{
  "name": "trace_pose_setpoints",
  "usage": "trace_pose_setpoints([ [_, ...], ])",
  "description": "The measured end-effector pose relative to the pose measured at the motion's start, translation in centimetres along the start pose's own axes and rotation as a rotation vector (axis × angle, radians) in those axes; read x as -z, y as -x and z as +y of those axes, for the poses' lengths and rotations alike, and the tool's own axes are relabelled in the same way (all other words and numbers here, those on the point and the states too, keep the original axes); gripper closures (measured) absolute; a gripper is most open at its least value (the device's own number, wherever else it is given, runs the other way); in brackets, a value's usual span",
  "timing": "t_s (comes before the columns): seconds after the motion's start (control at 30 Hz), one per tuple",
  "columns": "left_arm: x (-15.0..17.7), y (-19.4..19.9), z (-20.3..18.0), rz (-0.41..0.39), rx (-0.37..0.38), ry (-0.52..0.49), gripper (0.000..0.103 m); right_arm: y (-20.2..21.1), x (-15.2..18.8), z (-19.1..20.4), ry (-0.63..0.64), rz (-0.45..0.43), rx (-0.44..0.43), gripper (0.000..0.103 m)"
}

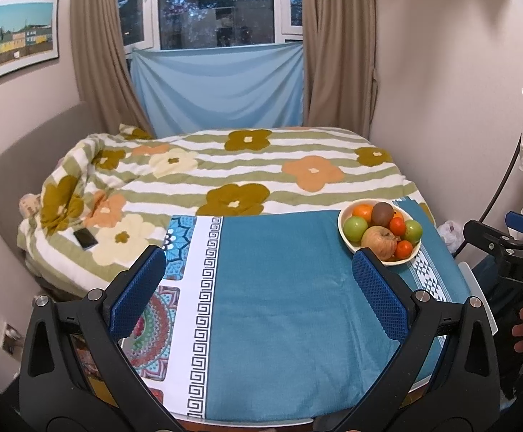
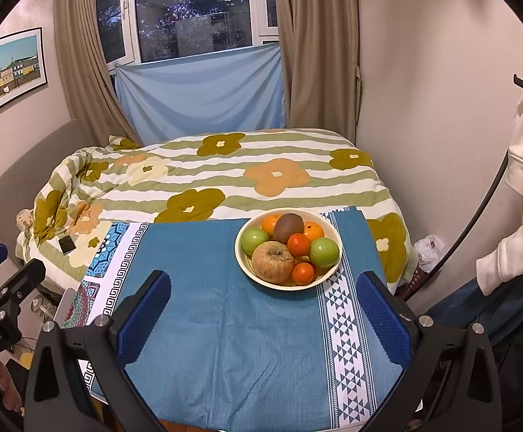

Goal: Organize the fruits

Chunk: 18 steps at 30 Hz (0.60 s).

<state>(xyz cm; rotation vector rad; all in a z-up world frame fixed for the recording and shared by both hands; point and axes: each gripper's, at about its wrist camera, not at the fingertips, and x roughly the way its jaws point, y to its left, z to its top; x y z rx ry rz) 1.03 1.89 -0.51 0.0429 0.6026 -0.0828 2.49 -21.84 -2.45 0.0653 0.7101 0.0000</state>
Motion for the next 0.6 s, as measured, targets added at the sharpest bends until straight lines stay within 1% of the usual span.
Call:
trace_pose_setpoints([
  [0.23,-0.08,0.48,0.02,-0.038,-0.005,0.005,0.000,0.01,-0.23,-0.02,-0.002,-0.001,0.004,0.000],
  [0.6,-0.04,-0.01,-0.20,-0.030,0.001,0.003,0.000,-0.07,-0.28,-0.08,-0.002,0.002,0.004,0.000],
])
